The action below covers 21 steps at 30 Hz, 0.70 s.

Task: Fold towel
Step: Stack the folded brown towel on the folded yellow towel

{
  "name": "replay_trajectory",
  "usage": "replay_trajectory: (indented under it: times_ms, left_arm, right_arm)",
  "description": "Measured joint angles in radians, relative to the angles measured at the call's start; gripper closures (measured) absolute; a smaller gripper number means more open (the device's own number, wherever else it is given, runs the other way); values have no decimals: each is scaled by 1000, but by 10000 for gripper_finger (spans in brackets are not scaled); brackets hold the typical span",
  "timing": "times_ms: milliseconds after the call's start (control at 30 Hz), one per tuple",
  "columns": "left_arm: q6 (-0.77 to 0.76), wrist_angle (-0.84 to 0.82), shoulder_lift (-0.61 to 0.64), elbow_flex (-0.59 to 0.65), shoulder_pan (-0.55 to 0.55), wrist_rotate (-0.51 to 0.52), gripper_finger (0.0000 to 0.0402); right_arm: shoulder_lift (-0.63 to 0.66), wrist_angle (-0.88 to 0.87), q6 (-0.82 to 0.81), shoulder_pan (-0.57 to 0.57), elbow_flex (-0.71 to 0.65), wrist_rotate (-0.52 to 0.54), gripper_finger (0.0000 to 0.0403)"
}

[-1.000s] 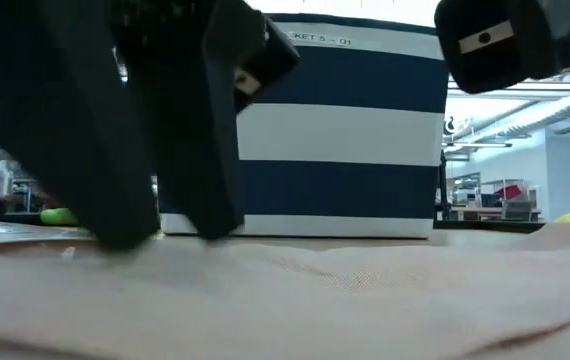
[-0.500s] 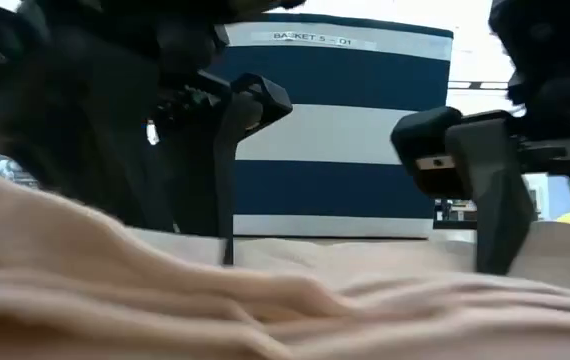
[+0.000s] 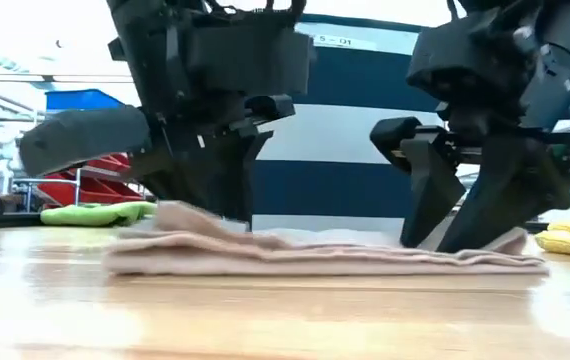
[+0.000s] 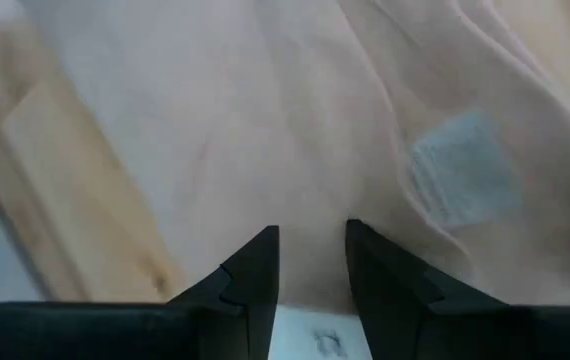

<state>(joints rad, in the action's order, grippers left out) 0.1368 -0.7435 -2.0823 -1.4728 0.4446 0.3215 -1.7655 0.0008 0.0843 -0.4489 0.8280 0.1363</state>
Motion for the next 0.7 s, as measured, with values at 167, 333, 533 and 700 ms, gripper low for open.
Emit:
replay_trajectory:
  times_ms: [167, 333, 533, 700]
  left_arm:
    - [0, -27, 58, 1, 7, 47, 276]
    - [4, 13, 109, -2, 27, 115, 276]
    - [-19, 126, 131, -35, 78, 124, 276]
    - [-21, 228, 132, -54, 146, 123, 276]
  right_arm:
    - [63, -109, -17, -12, -3, -5, 273]
    - [147, -84, -16, -34, -2, -8, 273]
    - [190, -17, -16, -37, -2, -23, 262]
    - [153, 44, -19, -37, -2, -37, 210]
